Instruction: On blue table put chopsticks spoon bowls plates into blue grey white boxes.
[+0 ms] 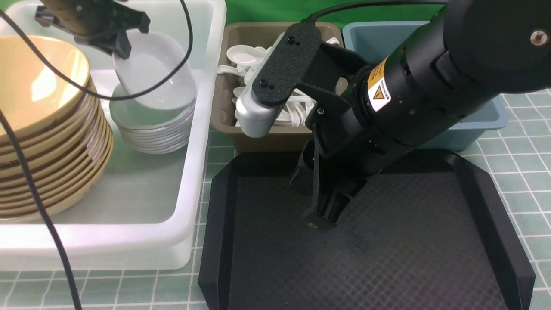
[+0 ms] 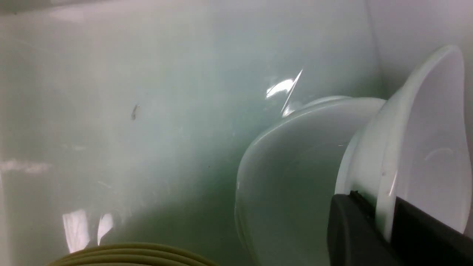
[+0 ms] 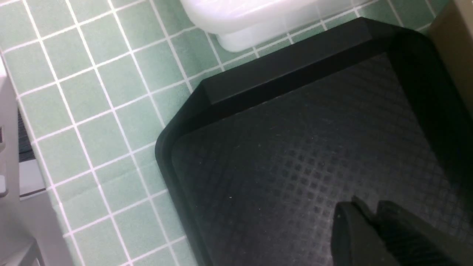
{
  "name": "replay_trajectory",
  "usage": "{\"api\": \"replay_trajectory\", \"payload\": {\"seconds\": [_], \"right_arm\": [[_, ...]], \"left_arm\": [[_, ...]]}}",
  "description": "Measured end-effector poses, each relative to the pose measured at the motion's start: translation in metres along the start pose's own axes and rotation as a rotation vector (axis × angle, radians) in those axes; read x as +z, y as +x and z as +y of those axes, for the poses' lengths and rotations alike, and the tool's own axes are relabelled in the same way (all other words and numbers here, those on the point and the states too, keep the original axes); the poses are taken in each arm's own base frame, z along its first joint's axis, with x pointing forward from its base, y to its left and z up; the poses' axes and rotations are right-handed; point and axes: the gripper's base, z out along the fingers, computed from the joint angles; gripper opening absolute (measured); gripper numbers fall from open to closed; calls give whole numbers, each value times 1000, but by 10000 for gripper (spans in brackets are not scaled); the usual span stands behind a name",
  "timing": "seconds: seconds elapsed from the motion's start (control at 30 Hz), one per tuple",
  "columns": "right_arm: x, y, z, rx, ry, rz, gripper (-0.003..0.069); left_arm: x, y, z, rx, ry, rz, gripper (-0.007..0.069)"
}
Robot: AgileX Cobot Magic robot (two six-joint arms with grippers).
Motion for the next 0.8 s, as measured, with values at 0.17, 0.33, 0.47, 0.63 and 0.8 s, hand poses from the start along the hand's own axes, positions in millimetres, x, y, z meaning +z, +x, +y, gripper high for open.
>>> {"api": "replay_trajectory", "payload": {"seconds": [0.17,0.33,0.47,0.63,0.8], "right_arm": [[0,0,0,-2,4,-4,123],[0,0,-1,-3,6,-5,124],[0,0,-1,-6,12,-3,126],[0,1,-4,-27,45,8,132],[-10,2,-5,-41,72,-9,137]], "left_arm": [[4,0,1,3,-6,8,29],[6,0,4,18,-36,9,165],[1,1,5,21,-51,9,291],[-54,-2,2,7,-56,-39,442],[-143,8,-12,16,-64,-183,419]]}}
